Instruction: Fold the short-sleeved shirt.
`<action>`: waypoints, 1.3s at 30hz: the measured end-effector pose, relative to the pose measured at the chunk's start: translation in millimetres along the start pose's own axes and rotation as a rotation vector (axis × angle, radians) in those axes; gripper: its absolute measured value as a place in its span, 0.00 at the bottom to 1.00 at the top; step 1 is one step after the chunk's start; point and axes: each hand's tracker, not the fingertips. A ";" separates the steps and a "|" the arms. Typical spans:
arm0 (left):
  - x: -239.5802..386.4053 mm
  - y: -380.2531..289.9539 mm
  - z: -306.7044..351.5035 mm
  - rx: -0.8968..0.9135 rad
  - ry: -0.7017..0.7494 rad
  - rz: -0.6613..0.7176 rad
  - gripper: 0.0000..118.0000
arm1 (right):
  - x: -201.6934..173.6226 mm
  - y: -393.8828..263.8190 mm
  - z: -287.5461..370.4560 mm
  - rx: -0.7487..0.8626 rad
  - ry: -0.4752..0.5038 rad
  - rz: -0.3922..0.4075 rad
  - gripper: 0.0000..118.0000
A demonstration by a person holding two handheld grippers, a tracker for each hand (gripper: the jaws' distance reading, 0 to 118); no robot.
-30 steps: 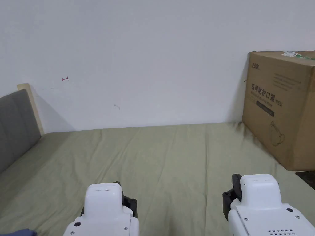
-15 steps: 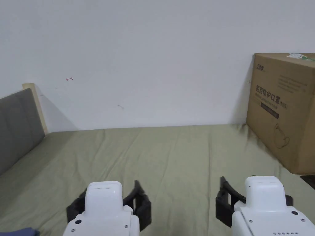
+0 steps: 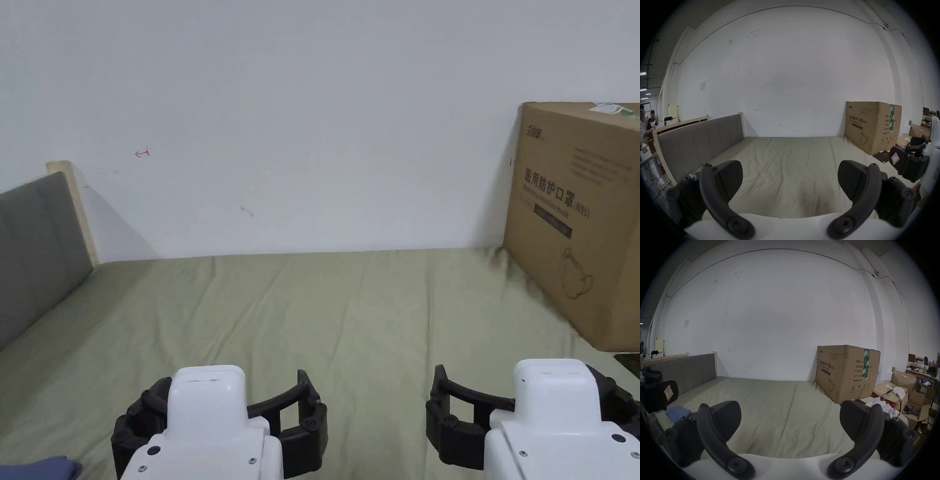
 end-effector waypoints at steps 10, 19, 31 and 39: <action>-1.6 2.9 -6.2 -0.018 0.038 -0.019 0.99 | -1.3 2.1 0.0 0.016 -0.002 0.003 1.00; 6.8 6.9 -4.3 -0.024 0.008 -0.065 0.99 | 0.6 1.8 -1.1 0.012 -0.002 0.003 1.00; 5.7 10.4 -10.1 -0.061 -0.003 -0.028 0.99 | 1.5 3.3 -4.9 -0.013 0.009 -0.019 1.00; 1.4 12.2 -14.4 -0.086 -0.015 -0.009 0.99 | 1.6 3.0 -6.2 -0.017 0.013 -0.015 1.00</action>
